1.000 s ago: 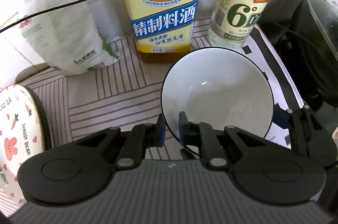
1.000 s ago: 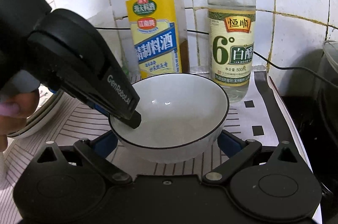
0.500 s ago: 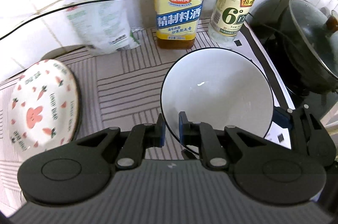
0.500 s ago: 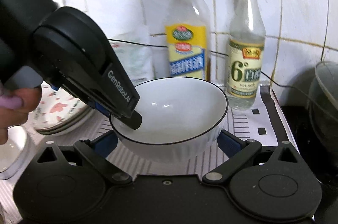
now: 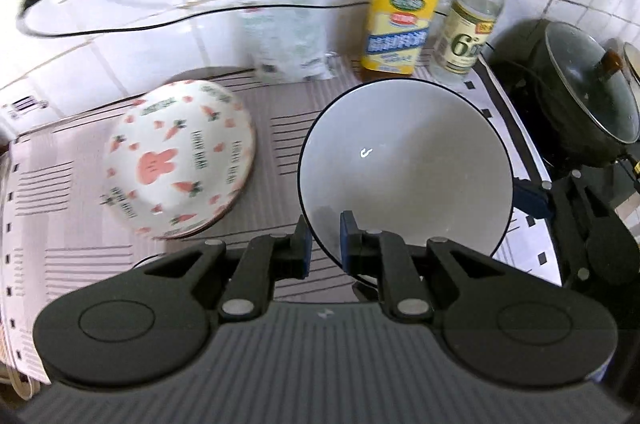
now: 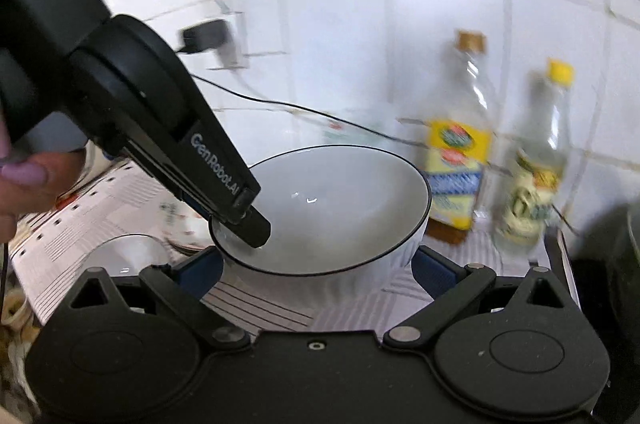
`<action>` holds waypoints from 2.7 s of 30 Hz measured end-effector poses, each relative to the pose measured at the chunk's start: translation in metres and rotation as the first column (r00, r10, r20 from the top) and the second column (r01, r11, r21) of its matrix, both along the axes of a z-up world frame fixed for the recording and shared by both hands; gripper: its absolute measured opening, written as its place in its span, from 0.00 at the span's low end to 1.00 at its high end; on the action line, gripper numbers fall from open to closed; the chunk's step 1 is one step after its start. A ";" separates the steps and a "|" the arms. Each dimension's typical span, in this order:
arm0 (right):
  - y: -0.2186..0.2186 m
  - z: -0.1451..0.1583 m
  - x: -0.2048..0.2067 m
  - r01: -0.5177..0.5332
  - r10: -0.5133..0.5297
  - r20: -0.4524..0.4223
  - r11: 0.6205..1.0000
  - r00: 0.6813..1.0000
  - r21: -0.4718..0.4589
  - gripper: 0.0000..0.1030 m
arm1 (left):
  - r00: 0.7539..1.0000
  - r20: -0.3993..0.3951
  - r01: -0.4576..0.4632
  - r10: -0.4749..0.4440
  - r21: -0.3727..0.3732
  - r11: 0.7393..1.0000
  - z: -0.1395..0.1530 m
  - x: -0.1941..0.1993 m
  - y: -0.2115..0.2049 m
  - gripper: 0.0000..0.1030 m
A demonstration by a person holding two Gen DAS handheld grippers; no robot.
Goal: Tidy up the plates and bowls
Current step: 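Carry the small bowl over the nested white bowls with both grippers, then lower the small bowl into the nested bowls and open both grippers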
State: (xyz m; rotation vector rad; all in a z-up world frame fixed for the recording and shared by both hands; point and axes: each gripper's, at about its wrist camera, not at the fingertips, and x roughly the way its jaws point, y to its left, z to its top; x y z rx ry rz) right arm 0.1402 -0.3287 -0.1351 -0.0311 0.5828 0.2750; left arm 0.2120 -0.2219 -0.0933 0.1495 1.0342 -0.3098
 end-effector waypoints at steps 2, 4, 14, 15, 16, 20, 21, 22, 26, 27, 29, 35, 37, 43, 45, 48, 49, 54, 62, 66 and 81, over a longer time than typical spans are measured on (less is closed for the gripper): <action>0.009 0.005 -0.001 -0.028 0.028 0.003 1.000 1.000 0.012 0.99 | 1.000 0.002 -0.023 0.023 0.001 1.000 0.003 -0.006 0.015 0.12; 0.021 0.010 -0.003 -0.054 0.054 0.007 0.998 0.999 0.019 0.99 | 0.999 -0.005 -0.048 0.048 0.003 0.999 0.005 -0.012 0.033 0.12; 0.086 0.006 -0.003 -0.245 0.246 -0.019 0.969 0.969 0.043 0.99 | 0.978 -0.056 -0.197 0.199 0.032 0.980 -0.001 -0.022 0.112 0.12; 0.091 0.004 -0.003 -0.258 0.260 -0.025 0.965 0.965 0.050 0.99 | 0.975 -0.063 -0.210 0.212 0.034 0.977 -0.004 -0.022 0.118 0.12; 0.096 0.001 -0.001 -0.271 0.273 -0.034 0.961 0.961 0.063 0.99 | 0.971 -0.071 -0.225 0.227 0.035 0.974 -0.007 -0.022 0.123 0.12; 0.110 -0.009 0.001 -0.296 0.305 -0.071 0.948 0.950 0.117 0.99 | 0.961 -0.088 -0.255 0.260 0.069 0.965 -0.025 -0.021 0.135 0.12; 0.113 -0.012 0.002 -0.300 0.311 -0.081 0.945 0.947 0.129 0.99 | 0.963 -0.088 -0.248 0.257 0.096 0.964 -0.030 -0.020 0.135 0.12; 0.114 -0.015 0.003 -0.303 0.319 -0.093 0.940 0.943 0.154 0.99 | 0.962 -0.083 -0.249 0.260 0.119 0.961 -0.036 -0.020 0.134 0.12; 0.113 -0.031 0.016 -0.294 0.337 -0.146 0.922 0.930 0.252 0.99 | 0.943 -0.135 -0.291 0.303 0.100 0.951 -0.056 -0.013 0.143 0.13; 0.115 -0.034 0.018 -0.301 0.344 -0.154 0.921 0.926 0.248 0.99 | 0.941 -0.145 -0.295 0.307 0.100 0.950 -0.059 -0.013 0.145 0.13; 0.118 -0.039 0.019 -0.312 0.357 -0.169 0.918 0.919 0.244 0.99 | 0.939 -0.150 -0.296 0.310 0.111 0.949 -0.063 -0.012 0.146 0.13; 0.125 -0.046 0.021 -0.344 0.386 -0.201 0.914 0.900 0.214 0.99 | 0.936 -0.144 -0.298 0.320 0.158 0.942 -0.070 -0.011 0.144 0.13; 0.128 -0.047 0.023 -0.359 0.396 -0.210 0.913 0.894 0.191 0.99 | 0.935 -0.143 -0.300 0.326 0.175 0.938 -0.072 -0.009 0.144 0.13; 0.139 -0.050 0.021 -0.391 0.406 -0.223 0.914 0.886 0.112 0.98 | 0.926 -0.161 -0.312 0.342 0.183 0.932 -0.080 -0.004 0.148 0.13; 0.142 -0.051 0.019 -0.397 0.406 -0.215 0.914 0.888 0.083 0.98 | 0.928 -0.151 -0.313 0.341 0.183 0.932 -0.081 -0.005 0.147 0.13; 0.146 -0.051 0.017 -0.404 0.404 -0.209 0.914 0.891 0.043 0.98 | 0.930 -0.140 -0.313 0.340 0.183 0.932 -0.081 -0.006 0.146 0.13; 0.147 -0.051 0.017 -0.404 0.401 -0.207 0.914 0.892 0.032 0.98 | 0.931 -0.136 -0.314 0.340 0.181 0.932 -0.081 -0.007 0.146 0.13; 0.150 -0.054 0.014 -0.366 0.362 -0.209 0.930 0.908 0.021 0.97 | 0.947 -0.111 -0.281 0.301 0.166 0.945 -0.083 -0.012 0.146 0.21; 0.144 -0.046 -0.013 -0.221 0.220 -0.207 0.975 0.953 0.015 0.97 | 0.948 -0.126 -0.304 0.294 -0.070 0.950 -0.067 -0.040 0.175 0.42; 0.133 -0.045 -0.031 -0.132 0.146 -0.179 0.987 0.973 0.091 1.00 | 0.943 -0.176 -0.316 0.284 -0.199 0.928 -0.059 -0.051 0.200 0.43; 0.137 -0.072 -0.048 -0.074 0.087 -0.197 0.995 0.977 0.070 1.00 | 0.937 -0.033 -0.339 0.347 -0.310 0.888 -0.064 -0.074 0.230 0.51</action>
